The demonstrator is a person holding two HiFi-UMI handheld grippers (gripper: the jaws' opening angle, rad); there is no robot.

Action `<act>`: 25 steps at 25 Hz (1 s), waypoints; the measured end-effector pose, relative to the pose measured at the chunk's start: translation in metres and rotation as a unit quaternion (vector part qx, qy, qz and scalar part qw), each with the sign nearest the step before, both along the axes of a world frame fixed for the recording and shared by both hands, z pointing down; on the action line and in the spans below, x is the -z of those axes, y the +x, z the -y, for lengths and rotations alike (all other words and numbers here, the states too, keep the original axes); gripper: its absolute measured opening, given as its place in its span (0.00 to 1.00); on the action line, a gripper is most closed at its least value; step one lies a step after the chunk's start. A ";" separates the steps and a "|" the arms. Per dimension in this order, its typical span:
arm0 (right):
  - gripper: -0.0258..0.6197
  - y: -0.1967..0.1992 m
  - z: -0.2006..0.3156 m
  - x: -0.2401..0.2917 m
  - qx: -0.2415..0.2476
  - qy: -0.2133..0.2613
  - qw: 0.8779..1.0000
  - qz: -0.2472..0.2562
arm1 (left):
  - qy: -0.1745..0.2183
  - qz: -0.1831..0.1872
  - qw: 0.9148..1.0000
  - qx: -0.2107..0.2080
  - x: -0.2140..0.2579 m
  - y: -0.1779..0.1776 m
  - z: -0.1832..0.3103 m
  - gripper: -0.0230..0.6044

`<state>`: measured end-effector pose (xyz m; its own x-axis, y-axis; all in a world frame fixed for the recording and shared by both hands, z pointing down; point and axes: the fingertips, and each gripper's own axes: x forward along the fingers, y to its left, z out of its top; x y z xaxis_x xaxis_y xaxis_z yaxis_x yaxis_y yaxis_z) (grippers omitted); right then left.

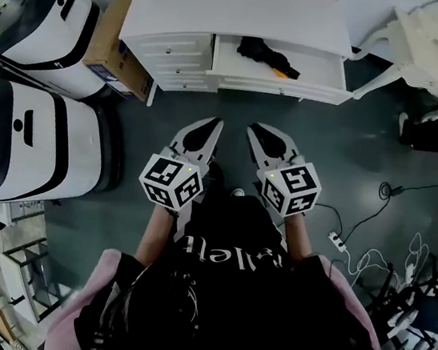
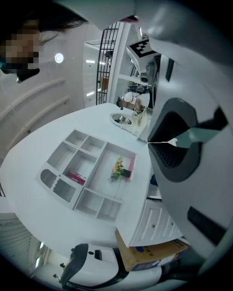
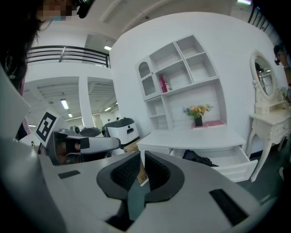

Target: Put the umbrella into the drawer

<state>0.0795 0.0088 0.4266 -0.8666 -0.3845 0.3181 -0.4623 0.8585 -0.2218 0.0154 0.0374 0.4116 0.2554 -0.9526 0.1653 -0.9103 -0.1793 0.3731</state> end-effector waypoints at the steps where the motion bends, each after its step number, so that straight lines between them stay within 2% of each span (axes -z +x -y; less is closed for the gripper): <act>1: 0.13 0.001 -0.003 0.000 0.002 0.002 1.000 -0.001 | 0.000 0.000 1.000 0.002 0.000 0.001 -0.003 0.06; 11: 0.12 0.010 -0.022 0.004 0.015 0.014 1.000 -0.012 | 0.008 0.004 1.000 0.009 0.006 0.012 -0.024 0.06; 25: 0.12 0.018 -0.020 0.006 0.019 0.019 1.000 -0.015 | 0.014 0.009 1.000 -0.002 0.011 0.024 -0.017 0.06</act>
